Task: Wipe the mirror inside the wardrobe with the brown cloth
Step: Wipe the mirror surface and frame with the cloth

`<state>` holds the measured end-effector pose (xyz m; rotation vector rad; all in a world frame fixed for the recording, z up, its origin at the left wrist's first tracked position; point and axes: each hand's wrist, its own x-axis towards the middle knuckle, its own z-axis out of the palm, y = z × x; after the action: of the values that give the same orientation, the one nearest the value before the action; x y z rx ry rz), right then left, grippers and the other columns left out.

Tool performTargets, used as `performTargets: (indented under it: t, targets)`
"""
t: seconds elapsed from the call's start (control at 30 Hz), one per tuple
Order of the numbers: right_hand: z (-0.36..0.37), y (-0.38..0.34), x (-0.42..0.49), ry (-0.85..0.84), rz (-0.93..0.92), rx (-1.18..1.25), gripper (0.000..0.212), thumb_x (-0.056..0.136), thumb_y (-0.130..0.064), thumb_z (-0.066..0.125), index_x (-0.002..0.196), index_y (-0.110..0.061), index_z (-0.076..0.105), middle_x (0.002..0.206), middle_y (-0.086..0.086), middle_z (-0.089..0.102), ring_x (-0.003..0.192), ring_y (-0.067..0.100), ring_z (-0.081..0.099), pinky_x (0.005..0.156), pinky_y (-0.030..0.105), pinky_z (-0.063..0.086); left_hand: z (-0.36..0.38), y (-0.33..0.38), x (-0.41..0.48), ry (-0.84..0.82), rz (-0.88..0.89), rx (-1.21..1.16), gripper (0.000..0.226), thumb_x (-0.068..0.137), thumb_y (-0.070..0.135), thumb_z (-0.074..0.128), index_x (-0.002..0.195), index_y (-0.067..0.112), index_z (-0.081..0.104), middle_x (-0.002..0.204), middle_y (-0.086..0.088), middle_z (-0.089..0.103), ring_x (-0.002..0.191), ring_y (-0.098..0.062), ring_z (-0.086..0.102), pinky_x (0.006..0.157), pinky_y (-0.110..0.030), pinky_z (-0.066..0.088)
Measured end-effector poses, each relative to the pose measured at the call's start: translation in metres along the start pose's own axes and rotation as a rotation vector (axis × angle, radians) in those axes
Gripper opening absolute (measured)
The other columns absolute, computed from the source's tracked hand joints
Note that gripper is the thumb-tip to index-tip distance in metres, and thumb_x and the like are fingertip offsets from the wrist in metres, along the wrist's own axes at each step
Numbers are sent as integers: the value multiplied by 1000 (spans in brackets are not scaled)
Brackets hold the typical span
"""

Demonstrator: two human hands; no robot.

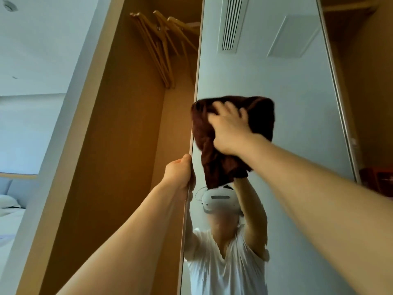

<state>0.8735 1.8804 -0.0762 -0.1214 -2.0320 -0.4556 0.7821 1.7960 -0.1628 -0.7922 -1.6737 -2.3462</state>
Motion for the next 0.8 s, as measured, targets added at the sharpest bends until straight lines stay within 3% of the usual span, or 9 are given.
performTargets:
  t: [0.1,0.2,0.33,0.5,0.67,0.8]
  targets:
    - [23,-5,-35,2,-176,40,71,82,-11,58,146,-26,30,158,-1,3,144,24,-7,116,49,-4,-1,-3,2,-29,24,-19,41,97,40,48,79,5,58,63,-12,48,54,-24,45,53,-34,40]
    - [24,2,-36,-37,-228,54,76,81,-7,57,147,-24,26,158,-4,4,145,19,-6,117,46,-4,0,-4,-1,-58,21,-53,39,98,39,47,84,5,58,59,-11,45,48,-22,40,47,-30,35]
    - [0,4,10,-87,-155,9,76,83,-8,57,149,-20,20,157,-4,6,145,19,-1,117,45,-1,5,-4,0,23,22,-36,42,100,34,42,70,7,53,55,-11,48,47,-23,45,49,-29,40]
    - [-9,-9,42,-23,6,21,75,85,-10,58,148,-16,17,157,1,9,145,25,1,116,50,1,4,-6,3,-5,-26,-114,40,100,34,42,68,10,49,54,-7,43,47,-20,39,53,-29,33]
    - [15,-10,-18,-41,-156,-40,81,81,-11,61,149,-16,16,158,-2,4,145,21,-3,117,47,-1,1,-7,1,-54,-12,-86,36,98,38,45,80,7,52,57,-11,42,47,-21,38,48,-29,31]
    - [28,-12,-56,-56,-185,-34,81,78,-10,63,147,-16,21,158,-2,6,145,20,-4,117,46,-1,-1,-8,-5,-117,43,-143,32,100,29,44,86,4,57,58,-7,46,41,-15,41,36,-22,33]
